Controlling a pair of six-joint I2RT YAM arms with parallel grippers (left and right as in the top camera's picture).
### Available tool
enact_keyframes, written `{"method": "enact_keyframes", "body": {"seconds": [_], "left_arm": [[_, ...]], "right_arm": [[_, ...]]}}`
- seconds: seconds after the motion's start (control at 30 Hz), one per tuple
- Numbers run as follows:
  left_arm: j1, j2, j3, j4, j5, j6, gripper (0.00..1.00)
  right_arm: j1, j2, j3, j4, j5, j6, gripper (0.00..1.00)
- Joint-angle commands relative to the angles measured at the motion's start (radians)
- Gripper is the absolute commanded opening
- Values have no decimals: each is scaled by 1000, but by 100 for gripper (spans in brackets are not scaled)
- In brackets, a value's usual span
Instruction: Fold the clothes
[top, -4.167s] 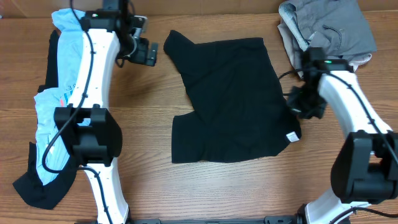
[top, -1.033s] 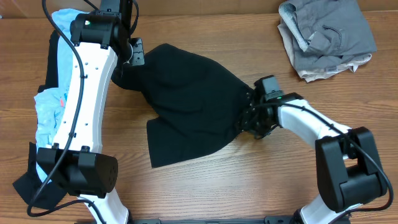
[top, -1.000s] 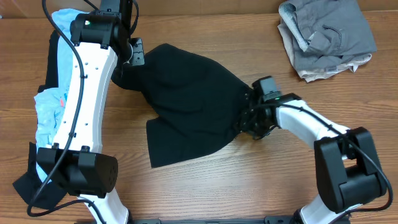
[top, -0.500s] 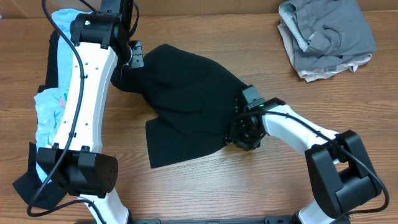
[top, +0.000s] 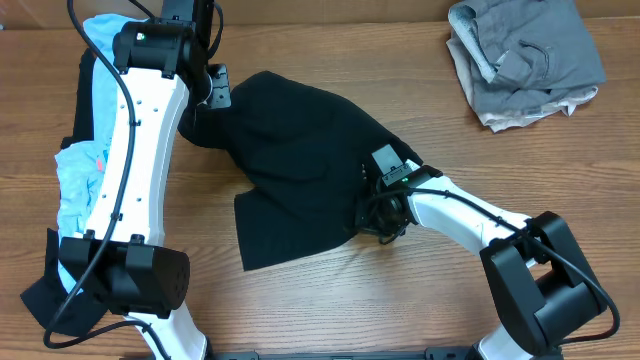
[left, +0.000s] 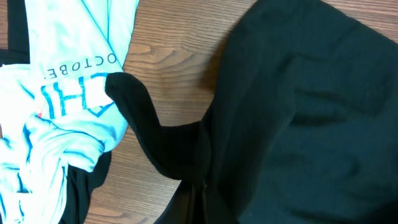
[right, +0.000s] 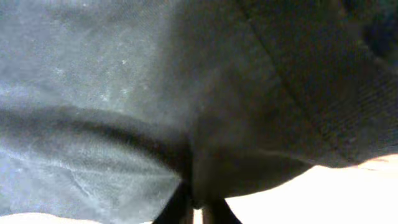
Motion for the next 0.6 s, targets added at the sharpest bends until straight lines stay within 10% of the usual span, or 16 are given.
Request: {"method": "enact_keyframes", "body": {"seconds": [0.0, 0.57], "left_arm": [[-6, 5, -3, 0, -39, -11, 4], [-1, -140, 197, -16, -82, -13, 4]], "right_arm": [[-1, 8, -10, 5, 61, -2, 4], [-417, -445, 358, -458, 57, -203, 4]]}}
